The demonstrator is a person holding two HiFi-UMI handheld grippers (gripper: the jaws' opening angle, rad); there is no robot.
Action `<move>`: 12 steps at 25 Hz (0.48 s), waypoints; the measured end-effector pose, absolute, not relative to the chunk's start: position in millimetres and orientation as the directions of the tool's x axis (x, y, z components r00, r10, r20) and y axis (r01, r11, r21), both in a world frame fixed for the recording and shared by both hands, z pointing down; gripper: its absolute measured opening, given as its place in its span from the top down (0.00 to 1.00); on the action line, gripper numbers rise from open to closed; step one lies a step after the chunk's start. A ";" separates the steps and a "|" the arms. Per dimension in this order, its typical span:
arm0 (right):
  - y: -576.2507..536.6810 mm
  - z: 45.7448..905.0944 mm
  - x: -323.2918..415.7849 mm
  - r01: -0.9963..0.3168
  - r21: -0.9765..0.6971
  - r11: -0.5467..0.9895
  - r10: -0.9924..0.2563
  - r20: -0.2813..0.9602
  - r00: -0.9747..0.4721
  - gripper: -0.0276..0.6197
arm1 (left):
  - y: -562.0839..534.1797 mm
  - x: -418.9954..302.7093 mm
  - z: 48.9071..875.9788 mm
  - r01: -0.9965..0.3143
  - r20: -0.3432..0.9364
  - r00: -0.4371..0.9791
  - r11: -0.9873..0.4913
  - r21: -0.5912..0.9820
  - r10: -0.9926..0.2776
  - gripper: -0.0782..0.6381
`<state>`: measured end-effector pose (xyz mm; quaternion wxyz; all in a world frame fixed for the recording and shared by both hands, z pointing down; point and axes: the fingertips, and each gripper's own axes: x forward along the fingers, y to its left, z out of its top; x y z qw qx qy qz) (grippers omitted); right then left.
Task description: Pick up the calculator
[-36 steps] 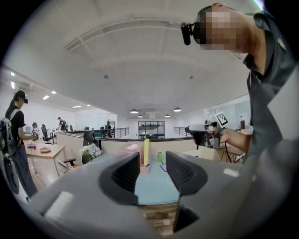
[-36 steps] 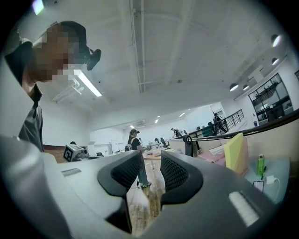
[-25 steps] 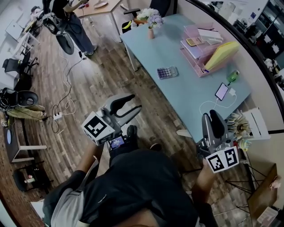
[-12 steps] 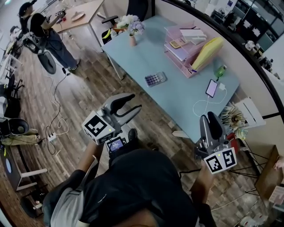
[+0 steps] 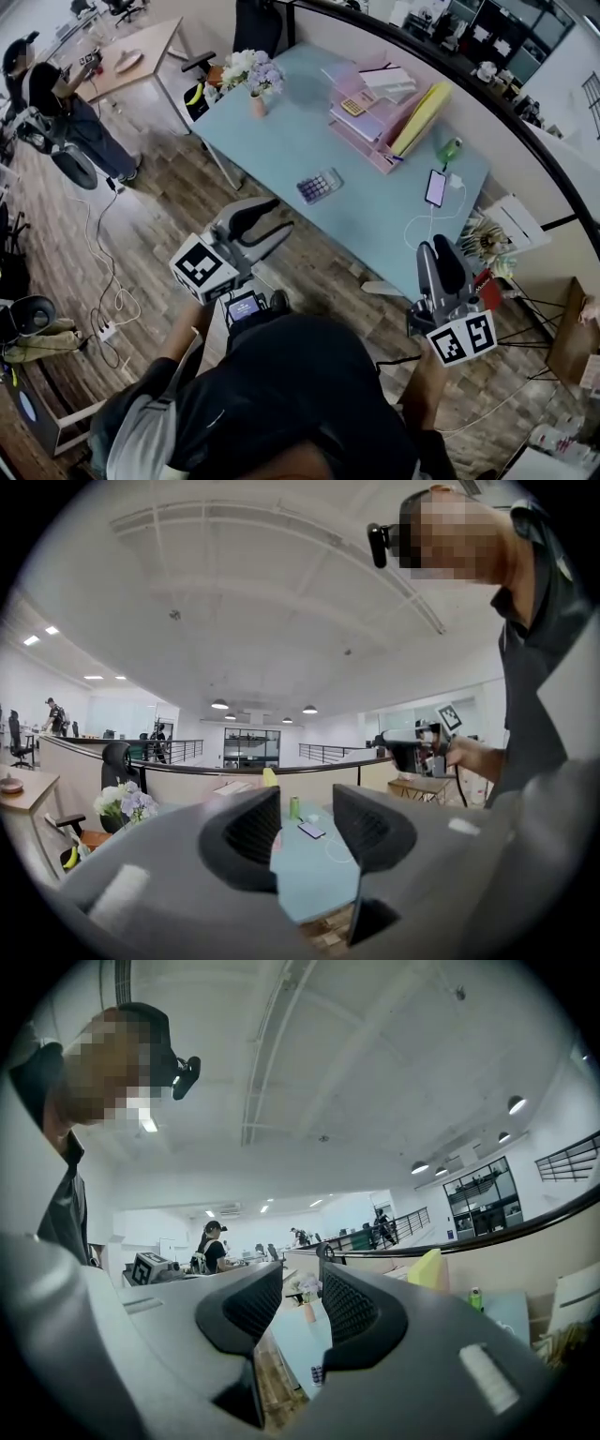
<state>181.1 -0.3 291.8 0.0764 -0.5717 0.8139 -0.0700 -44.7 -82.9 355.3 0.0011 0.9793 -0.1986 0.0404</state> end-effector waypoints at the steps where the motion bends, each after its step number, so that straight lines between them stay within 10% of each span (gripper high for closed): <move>1: -2.2 290.9 177.0 -0.924 -0.200 0.325 -0.945 -0.045 -0.323 0.78 | -87.5 -47.3 354.7 -0.379 0.080 0.922 -0.925 -0.011 -0.379 0.57; 12: -22.0 293.9 134.7 -0.950 -0.193 0.245 -0.969 -0.030 -0.244 0.78 | -125.5 -79.4 356.3 -0.302 0.072 0.951 -0.953 0.001 -0.301 0.57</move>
